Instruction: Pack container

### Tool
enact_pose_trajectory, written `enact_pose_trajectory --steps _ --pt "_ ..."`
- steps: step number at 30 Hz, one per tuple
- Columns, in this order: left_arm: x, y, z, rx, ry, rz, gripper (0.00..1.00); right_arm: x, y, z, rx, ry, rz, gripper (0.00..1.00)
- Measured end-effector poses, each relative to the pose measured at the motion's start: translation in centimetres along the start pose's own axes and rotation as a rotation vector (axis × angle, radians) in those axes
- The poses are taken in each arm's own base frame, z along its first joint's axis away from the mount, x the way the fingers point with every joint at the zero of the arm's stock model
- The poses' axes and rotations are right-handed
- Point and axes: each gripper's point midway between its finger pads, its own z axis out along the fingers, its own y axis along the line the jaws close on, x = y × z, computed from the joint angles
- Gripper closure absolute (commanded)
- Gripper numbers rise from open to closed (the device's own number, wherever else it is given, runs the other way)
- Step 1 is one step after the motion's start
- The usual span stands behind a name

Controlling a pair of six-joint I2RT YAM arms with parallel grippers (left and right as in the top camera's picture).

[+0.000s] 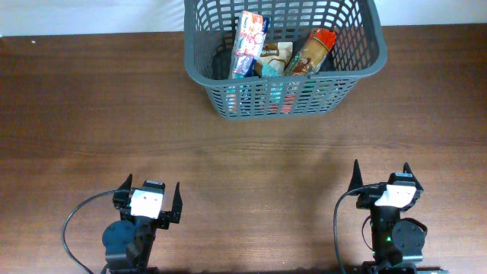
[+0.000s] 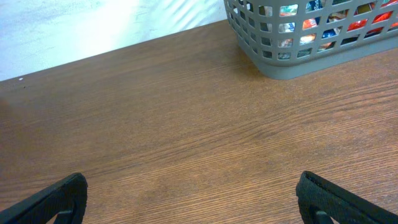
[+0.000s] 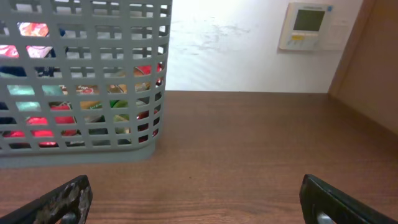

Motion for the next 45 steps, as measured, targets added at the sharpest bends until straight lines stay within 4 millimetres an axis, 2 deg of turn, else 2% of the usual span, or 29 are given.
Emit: enact_pose_trajectory --steps 11,45 --pt "0.0 0.0 0.0 0.0 0.0 0.0 0.01 0.03 0.25 0.0 -0.015 0.0 -0.085 0.01" --pt "0.0 0.0 0.0 0.0 0.0 0.0 0.01 0.06 0.44 -0.01 -0.026 0.001 -0.042 0.01"
